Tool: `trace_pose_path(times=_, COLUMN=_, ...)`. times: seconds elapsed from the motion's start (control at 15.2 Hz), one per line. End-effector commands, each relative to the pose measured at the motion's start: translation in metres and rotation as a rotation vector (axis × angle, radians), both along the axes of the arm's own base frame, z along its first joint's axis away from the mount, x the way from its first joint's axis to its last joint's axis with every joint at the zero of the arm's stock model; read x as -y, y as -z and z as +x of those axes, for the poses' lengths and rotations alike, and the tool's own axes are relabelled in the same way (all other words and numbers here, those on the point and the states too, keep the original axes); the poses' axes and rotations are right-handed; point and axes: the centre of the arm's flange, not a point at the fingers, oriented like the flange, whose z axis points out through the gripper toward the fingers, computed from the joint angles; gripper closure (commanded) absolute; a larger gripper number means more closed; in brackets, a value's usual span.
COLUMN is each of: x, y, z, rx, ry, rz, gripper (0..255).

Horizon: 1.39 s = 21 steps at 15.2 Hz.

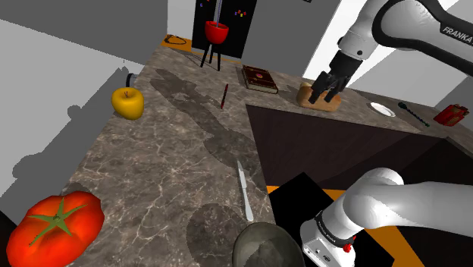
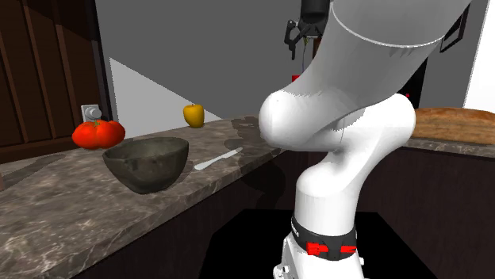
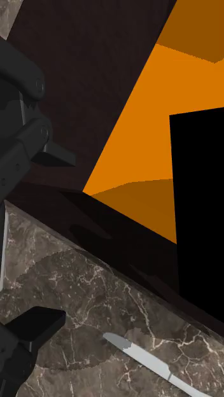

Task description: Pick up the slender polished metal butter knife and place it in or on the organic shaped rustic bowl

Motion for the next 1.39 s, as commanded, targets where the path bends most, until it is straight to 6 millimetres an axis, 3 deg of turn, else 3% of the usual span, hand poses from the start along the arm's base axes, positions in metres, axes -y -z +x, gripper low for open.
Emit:
trace_pose_path(times=0.0, x=0.000, y=0.000, z=0.000, rx=0.000, ry=0.000, rz=0.000, gripper=0)
trace_pose_path(times=0.66, x=-0.101, y=0.088, z=-0.025, rx=0.013, ry=0.142, rz=-0.035, gripper=0)
trace_pose_path(times=1.32, x=-0.202, y=0.181, z=-0.034, rx=0.026, ry=0.283, rz=-0.069, gripper=0)
